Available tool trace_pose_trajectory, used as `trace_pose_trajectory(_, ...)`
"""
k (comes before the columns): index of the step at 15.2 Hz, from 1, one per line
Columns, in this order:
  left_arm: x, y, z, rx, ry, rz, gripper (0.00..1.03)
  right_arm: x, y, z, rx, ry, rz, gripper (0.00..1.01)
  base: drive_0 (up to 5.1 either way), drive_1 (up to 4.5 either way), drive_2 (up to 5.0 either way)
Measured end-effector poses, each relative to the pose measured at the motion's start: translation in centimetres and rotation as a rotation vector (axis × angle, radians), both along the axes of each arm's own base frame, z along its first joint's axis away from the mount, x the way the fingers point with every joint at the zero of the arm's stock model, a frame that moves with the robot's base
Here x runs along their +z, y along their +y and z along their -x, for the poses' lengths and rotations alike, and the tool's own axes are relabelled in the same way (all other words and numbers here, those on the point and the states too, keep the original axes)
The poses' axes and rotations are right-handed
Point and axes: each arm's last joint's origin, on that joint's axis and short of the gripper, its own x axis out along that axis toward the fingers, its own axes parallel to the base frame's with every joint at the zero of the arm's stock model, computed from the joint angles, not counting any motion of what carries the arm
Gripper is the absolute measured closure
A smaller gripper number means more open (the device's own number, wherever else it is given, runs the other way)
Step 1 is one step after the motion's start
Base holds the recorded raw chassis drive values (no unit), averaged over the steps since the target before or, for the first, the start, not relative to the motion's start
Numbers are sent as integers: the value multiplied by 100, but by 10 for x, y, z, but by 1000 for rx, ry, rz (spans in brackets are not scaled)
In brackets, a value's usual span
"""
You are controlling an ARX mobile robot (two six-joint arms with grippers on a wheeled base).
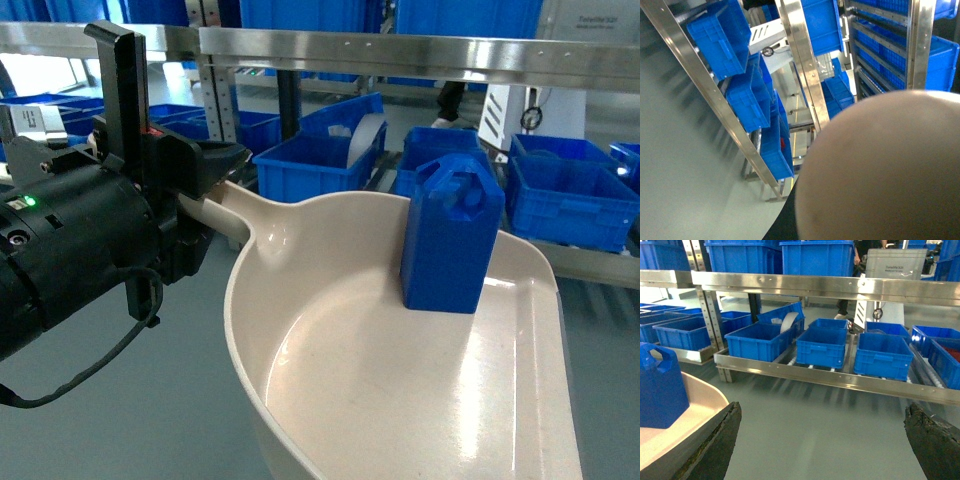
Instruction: Place part in tray to right shelf
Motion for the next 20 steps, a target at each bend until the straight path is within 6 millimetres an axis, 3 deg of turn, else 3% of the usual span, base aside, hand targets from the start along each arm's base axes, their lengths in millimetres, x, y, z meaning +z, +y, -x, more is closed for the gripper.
trace_pose_trajectory(20,0,-1,0,-5,0,0,91,0,0,0,0,0,0,3,-160,-160,-160)
